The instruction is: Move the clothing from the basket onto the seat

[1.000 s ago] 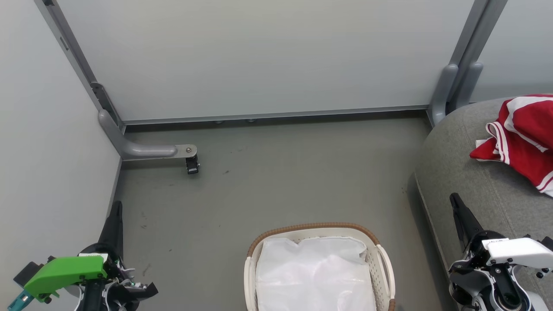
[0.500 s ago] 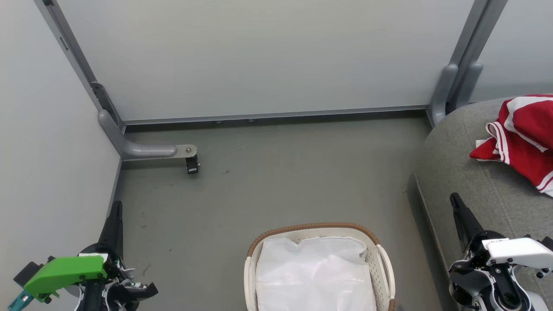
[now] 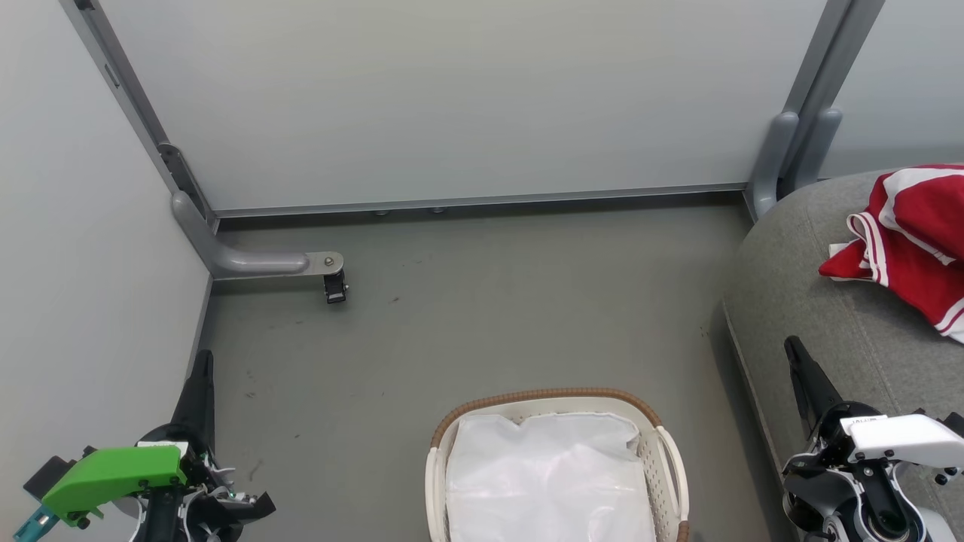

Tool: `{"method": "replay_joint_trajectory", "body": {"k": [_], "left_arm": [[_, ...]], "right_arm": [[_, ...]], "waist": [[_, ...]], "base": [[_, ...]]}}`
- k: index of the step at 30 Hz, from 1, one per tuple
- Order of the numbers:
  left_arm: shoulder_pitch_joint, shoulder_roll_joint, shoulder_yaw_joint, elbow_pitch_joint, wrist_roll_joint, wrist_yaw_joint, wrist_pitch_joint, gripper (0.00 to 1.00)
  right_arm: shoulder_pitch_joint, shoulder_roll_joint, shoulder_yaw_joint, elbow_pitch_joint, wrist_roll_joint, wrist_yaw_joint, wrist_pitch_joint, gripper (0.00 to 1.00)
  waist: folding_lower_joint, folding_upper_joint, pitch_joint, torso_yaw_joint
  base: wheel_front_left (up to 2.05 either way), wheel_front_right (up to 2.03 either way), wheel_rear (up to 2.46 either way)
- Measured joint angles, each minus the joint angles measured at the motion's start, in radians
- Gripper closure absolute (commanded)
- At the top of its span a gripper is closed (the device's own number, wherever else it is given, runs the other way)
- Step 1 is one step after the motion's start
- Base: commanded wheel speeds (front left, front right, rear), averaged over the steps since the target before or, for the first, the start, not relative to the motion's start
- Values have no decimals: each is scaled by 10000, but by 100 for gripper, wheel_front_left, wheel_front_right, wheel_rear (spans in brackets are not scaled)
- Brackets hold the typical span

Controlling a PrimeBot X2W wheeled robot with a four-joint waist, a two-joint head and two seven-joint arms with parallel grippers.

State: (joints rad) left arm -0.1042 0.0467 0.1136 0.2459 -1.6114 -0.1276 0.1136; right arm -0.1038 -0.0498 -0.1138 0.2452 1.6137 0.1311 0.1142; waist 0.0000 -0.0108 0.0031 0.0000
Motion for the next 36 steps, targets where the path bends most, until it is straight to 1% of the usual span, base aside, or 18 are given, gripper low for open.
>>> {"method": "replay_joint_trajectory", "body": {"k": [36], "left_arm": [[0,0,0,0,0,0,0,100]], "right_arm": [[0,4,-6,0,0,0,2,100]], "waist": [[0,0,0,0]], "base": [[0,0,0]]}}
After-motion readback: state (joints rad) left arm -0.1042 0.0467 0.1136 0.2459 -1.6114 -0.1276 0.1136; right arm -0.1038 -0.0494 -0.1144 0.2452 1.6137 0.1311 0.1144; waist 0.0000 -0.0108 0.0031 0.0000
